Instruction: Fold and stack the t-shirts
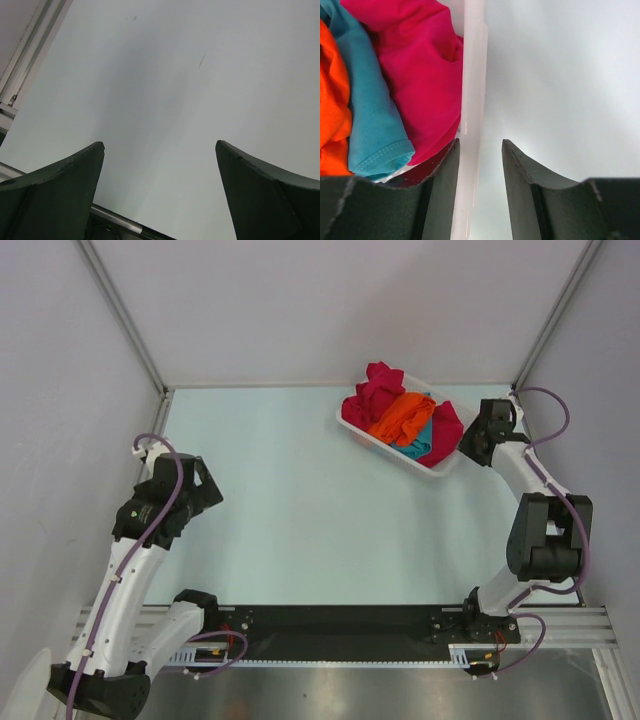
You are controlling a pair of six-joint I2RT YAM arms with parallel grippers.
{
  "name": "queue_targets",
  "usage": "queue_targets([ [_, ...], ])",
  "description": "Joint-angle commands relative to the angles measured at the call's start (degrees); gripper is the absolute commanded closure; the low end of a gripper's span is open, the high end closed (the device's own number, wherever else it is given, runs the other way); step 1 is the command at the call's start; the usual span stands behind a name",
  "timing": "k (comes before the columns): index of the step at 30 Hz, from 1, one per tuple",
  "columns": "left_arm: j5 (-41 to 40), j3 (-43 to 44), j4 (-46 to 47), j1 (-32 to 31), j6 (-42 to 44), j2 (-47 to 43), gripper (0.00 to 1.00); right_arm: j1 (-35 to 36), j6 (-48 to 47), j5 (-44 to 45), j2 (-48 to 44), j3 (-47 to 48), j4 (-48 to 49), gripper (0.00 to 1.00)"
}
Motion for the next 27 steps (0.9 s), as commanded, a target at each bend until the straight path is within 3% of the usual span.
queue_targets([
  [1,0.78,-0.01,1.77,0.76,1.16,0.29,0.01,-0.31,-1.38,1.66,-0.71,-1.87,-1.09,0.56],
  [5,0.95,0.17,1.77,0.85,1.16,0.29,0.01,-0.31,-1.29,0.7,-0.01,-2.14,-0.65,0.57],
  [8,1.22,0.08,1.86,0.94,1.16,0.47,0.01,-0.31,-1.29,-0.18,0.26,-2.49,-0.39,0.66],
  [9,1.31,0.17,1.95,0.94,1.08,0.55,0.01,-0.31,-1.38,-0.53,0.17,-2.66,-0.13,1.0],
  [18,2.71,0.7,2.04,0.94,1.78,0.91,0.02,-0.49,0.99,1.92,-6.41,-10.13,5.15,1.0],
  [27,5.79,0.52,2.12,1.02,1.95,0.91,0.02,-1.98,7.41,19.22,-22.14,-19.62,4.8,1.0],
])
